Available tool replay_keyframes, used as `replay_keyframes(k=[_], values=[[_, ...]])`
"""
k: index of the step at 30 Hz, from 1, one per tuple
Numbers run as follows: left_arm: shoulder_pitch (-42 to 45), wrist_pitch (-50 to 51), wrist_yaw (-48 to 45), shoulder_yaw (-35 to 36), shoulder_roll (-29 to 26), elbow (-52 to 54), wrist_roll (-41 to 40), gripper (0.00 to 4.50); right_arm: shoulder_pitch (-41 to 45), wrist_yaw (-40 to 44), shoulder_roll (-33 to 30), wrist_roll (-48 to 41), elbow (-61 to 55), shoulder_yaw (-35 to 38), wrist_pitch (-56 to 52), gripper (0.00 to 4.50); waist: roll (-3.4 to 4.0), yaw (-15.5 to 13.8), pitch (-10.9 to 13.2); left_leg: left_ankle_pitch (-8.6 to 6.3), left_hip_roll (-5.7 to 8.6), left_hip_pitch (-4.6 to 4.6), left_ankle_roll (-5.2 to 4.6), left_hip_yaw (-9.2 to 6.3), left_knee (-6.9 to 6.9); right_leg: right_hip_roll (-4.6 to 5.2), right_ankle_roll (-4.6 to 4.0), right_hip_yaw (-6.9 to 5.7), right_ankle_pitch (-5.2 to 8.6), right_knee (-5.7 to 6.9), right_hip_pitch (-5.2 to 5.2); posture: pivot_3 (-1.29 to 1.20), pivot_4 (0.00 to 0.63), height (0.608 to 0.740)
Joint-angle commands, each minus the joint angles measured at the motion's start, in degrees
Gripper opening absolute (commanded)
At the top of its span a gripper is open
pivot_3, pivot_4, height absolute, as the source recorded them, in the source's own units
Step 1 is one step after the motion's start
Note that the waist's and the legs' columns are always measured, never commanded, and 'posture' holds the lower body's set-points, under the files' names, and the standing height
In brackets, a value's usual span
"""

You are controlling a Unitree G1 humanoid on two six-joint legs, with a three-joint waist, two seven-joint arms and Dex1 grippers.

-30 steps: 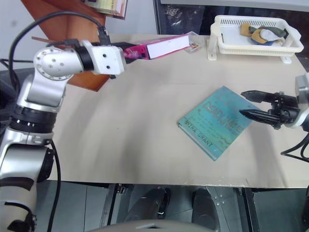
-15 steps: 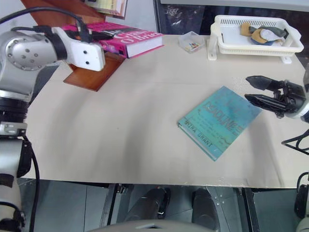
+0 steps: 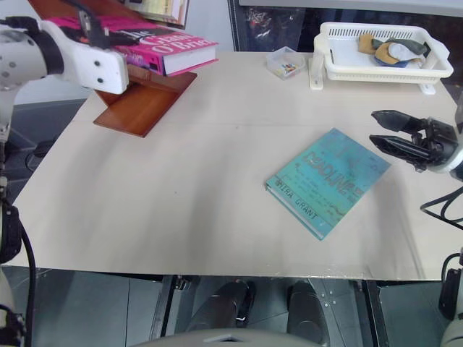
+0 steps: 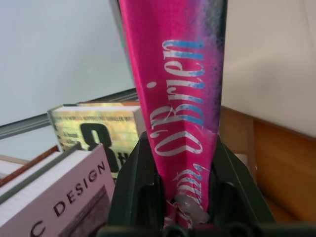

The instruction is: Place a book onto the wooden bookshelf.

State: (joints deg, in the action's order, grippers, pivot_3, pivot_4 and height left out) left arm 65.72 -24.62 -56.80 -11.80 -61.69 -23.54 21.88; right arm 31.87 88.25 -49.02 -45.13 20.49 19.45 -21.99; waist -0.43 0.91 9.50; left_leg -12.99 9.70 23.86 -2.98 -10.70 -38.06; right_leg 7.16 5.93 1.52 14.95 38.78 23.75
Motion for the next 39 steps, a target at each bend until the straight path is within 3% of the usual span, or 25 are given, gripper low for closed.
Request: replay_keyframes(k=[1, 10, 39], values=[[1.40, 1.18, -5.54, 2.61, -3.01, -0.46, -4.37, 0.49, 1.05, 3.93, -0.21, -0.11, 0.17, 0.79, 1.40, 3.18, 0.00, 0.07, 0.00, 0.00, 0.00, 0.00, 0.00, 0.00, 0.00, 0.00, 0.00, 0.00, 0.00, 0.01, 0.01, 0.00, 0.150, 0.740], [0.89, -0.11, -9.55, 3.49, -3.66, -6.35, -9.25, 0.49, 1.49, 4.25, -0.43, -1.65, 1.49, 0.54, 1.96, 3.18, 0.02, 0.16, 0.01, 0.00, 0.00, 0.00, 0.00, 0.00, -0.02, -0.02, 0.00, 0.01, 0.00, 0.04, 0.02, 0.00, 0.150, 0.740], [12.26, -10.51, -6.04, -0.96, -2.20, -35.83, -1.44, 0.49, 2.04, 0.23, 1.87, -7.89, -3.67, 5.51, -2.31, 3.18, 0.05, 1.69, -0.01, -0.01, -0.01, -0.03, -0.03, 0.07, -0.05, -0.05, 0.01, 0.08, 0.00, 0.12, 0.03, 0.00, 0.150, 0.740]])
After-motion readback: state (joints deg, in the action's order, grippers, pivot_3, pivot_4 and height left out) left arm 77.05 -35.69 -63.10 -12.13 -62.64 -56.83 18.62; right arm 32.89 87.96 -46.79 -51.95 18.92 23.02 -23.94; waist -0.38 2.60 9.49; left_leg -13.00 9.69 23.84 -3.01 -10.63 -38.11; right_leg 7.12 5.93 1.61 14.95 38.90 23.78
